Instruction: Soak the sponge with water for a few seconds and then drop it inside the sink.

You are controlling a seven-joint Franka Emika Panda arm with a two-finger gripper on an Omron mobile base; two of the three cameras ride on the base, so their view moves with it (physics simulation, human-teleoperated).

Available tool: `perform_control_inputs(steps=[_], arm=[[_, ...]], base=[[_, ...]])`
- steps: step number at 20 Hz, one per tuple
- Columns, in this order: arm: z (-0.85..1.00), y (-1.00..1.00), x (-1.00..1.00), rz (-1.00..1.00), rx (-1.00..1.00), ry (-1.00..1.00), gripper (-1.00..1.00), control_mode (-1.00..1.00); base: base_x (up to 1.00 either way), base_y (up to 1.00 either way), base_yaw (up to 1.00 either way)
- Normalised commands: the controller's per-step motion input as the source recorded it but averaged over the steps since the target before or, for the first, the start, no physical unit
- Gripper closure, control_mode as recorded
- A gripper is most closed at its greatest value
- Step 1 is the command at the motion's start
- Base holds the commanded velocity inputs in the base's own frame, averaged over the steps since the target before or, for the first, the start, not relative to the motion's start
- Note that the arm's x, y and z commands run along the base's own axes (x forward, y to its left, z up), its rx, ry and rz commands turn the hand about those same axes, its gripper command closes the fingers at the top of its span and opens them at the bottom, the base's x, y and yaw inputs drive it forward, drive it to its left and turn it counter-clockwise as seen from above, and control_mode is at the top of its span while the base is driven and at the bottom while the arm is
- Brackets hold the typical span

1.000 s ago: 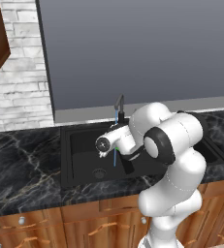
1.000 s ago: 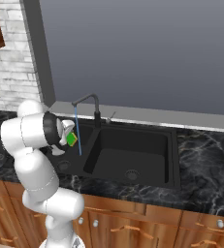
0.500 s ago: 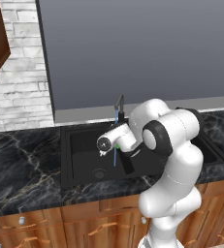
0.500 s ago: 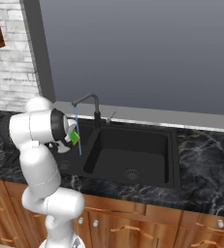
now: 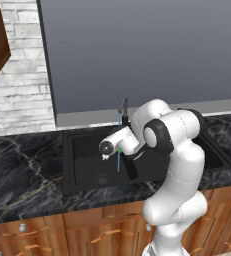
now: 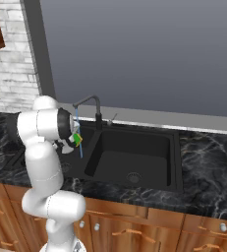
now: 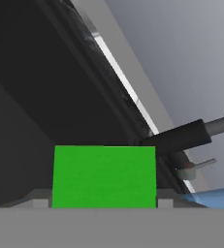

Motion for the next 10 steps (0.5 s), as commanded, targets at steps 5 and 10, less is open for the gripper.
perform_control_inputs(steps=[5, 10], arm=[[-0.21, 0.03, 0.23, 0.0, 0.0, 0.0, 1.0, -1.0], [-0.26, 0.03, 0.29, 0.0, 0.0, -0.02, 1.0, -1.0]], base=[[0.0, 0.0, 0.0], [0.0, 0.0, 0.0]])
